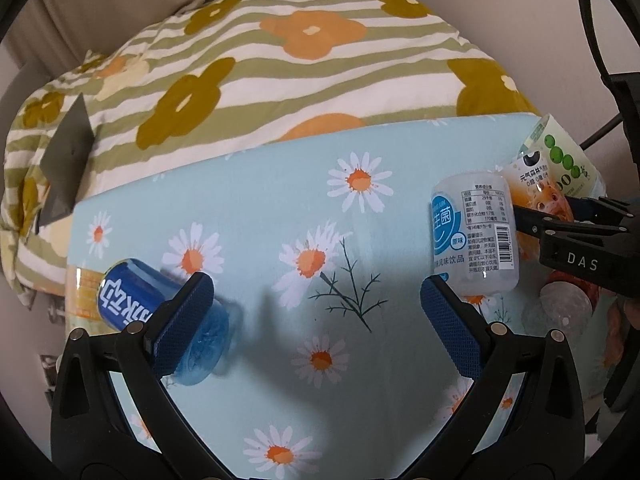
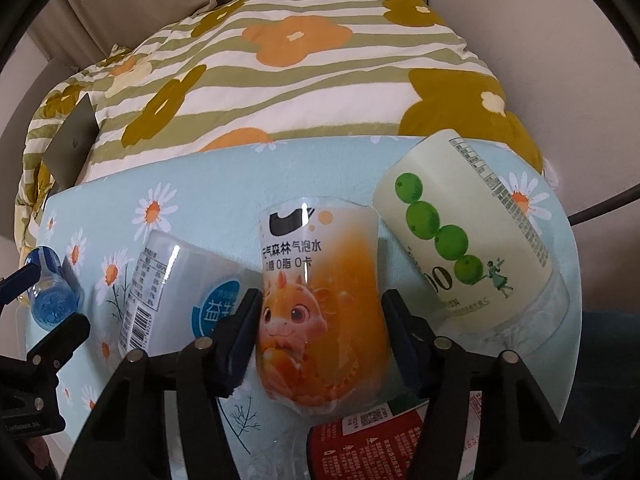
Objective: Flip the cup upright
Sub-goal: 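Lift the orange dragon cup off the table with the right tool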
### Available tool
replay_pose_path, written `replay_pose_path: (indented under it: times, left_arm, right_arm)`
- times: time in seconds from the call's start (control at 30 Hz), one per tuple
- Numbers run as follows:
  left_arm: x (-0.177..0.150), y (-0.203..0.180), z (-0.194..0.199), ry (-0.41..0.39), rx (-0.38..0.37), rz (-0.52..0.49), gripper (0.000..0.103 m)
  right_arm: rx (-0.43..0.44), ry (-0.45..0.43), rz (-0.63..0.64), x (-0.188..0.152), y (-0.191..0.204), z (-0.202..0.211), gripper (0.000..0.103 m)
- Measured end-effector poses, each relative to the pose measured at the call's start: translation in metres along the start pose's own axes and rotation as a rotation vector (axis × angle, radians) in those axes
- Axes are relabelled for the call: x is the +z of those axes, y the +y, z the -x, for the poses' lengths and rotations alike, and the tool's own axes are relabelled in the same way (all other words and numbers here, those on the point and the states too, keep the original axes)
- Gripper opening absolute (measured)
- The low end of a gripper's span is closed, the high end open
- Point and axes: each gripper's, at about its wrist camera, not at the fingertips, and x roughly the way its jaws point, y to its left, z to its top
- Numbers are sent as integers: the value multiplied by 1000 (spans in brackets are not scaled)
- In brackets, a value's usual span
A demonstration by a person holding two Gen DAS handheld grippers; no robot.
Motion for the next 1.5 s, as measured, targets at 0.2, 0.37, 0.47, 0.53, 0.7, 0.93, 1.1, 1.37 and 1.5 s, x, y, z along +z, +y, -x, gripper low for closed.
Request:
replay_pose_path:
  times: [0.2,0.37,0.47,0.53,0.7,0.93,1.1,1.37,1.5]
  left_arm:
    - [-1,0,4,-10,3,0,103]
    - [-10,-1,23,-36,4,17,103]
    - [-18,-4,41,-65,16,26,103]
    - [-24,-5,53,-83,25,35,103]
    - [-50,-10,91,-139,49,74,103]
    - [-97,-20,133,-187,90,130,103]
    - [-130,-17,146,-186,121,175,103]
    - [-167,4,138,-150,164,206,103]
    - [-182,19,122,-119,157,203,103]
  right_arm:
    - [6,-19,-4,-2,1,9,56]
    - [13,-63,3,-4,3,31,56]
    - [21,-95,14,-8,5,50,56]
    - [27,-116,22,-12,7,63,56]
    - [48,-170,59,-32,15,102,56]
    - [83,-228,130,-77,26,149,56]
    - [116,-227,168,-106,33,161,56]
    - [168,-169,188,-147,54,144,56]
    - [180,-132,177,-160,71,124,56]
